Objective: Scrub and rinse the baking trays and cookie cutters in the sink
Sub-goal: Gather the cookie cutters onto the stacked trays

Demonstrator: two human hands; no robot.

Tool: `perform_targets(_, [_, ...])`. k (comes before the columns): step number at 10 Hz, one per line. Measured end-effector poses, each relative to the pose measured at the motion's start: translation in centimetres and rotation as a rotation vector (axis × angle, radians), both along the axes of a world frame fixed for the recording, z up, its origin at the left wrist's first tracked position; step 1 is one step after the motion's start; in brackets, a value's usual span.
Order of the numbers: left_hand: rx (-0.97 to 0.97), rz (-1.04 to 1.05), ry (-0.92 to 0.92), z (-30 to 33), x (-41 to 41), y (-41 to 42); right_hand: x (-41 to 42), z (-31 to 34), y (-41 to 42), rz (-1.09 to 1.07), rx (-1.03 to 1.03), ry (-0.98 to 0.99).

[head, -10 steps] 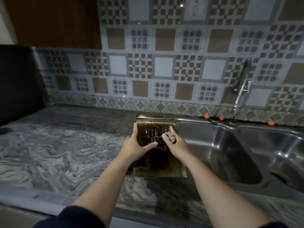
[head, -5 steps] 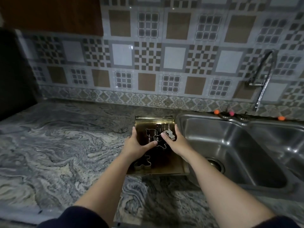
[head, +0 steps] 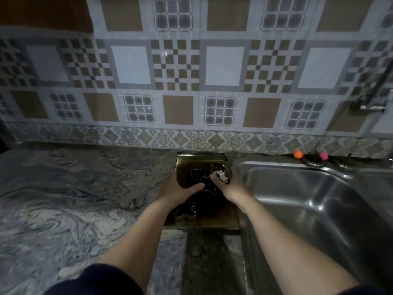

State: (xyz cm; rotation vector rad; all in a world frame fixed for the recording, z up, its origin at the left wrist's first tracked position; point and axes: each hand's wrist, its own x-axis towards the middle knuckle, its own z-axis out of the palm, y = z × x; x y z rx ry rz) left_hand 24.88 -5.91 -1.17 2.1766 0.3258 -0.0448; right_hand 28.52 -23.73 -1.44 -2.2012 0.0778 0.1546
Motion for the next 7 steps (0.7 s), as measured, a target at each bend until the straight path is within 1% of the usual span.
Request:
perform_targets(1, [-0.053,-0.018,-0.002,0.1,3.6,0.0,4.3,-0.7,-0.1,0.008,-0.018,0.000])
perform_targets(3, [-0.040,0.053,0.095,-0.6,8.6,1.0,10.0,-3.2,0.2,0.029,-0.065,0.036])
perform_targets(4, [-0.063,0.006,0.076,-0.4,10.0,0.9,11.2,-3.0,0.4,0.028,-0.100,0.039])
perform_targets(5, [-0.052,0.004,0.075,-0.9,11.3,1.1,12.4,-2.9,0.4,0.021,-0.111,0.063])
perform_targets(6, [-0.057,0.013,0.082,-1.0,12.0,1.3,13.1,-2.8,0.6,0.003,-0.081,0.087])
perform_targets(7, [-0.056,-0.028,0.059,0.3,11.2,1.0,12.9,-2.6,0.5,0.049,-0.047,0.099])
